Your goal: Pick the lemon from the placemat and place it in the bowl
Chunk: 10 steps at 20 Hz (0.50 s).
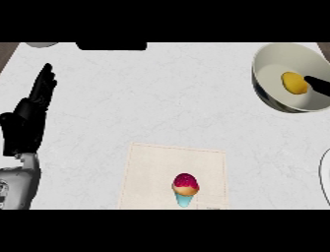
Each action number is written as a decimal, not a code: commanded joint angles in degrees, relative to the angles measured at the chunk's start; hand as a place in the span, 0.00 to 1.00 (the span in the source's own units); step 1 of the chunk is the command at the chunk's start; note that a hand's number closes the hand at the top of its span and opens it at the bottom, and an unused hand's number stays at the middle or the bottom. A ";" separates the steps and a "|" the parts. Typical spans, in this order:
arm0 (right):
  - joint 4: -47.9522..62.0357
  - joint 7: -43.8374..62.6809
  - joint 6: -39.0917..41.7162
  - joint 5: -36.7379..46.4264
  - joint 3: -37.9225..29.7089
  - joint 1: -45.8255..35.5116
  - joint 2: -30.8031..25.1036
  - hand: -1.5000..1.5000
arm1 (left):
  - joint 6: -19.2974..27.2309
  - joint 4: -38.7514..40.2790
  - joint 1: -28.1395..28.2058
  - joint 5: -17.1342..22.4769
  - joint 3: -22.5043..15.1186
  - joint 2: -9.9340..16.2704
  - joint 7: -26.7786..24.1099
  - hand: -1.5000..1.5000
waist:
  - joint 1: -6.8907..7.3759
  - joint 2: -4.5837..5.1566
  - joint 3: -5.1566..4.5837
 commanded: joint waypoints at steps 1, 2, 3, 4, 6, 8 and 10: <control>-8.01 -3.25 5.06 -4.70 -0.50 7.10 2.26 0.00 | 1.53 0.68 -1.30 -1.75 -0.51 -1.13 2.15 0.50 | -1.48 -0.56 -0.10; -10.50 -2.89 6.46 -6.25 -1.14 8.10 1.63 0.00 | 0.51 1.32 -0.51 -0.64 1.39 0.38 -0.37 0.50 | -1.50 -0.58 -0.12; -13.94 -2.44 7.10 -7.24 -0.63 8.62 3.99 0.00 | -0.74 0.42 -0.64 0.61 2.43 1.54 1.38 0.50 | -1.72 -0.75 -0.14; -18.27 -1.94 8.31 -7.34 0.62 11.79 5.27 0.00 | -1.53 -0.02 0.81 1.06 2.82 2.17 -0.15 0.50 | -2.09 -0.93 -0.19; -24.34 -2.80 11.08 -9.82 0.68 17.00 7.30 0.00 | 0.72 -1.85 2.53 -1.10 1.30 0.40 0.16 0.50 | -2.11 -0.91 -0.17; -30.77 -3.12 13.66 -10.17 2.73 22.95 9.86 0.00 | 0.50 -1.92 0.83 0.22 1.67 -0.25 2.51 0.50 | -2.72 -1.04 -0.19; -40.05 2.51 13.60 -9.51 5.48 27.04 10.90 0.00 | -0.27 -2.13 2.57 -0.18 1.76 0.40 1.01 0.50 | -1.97 -0.79 -0.19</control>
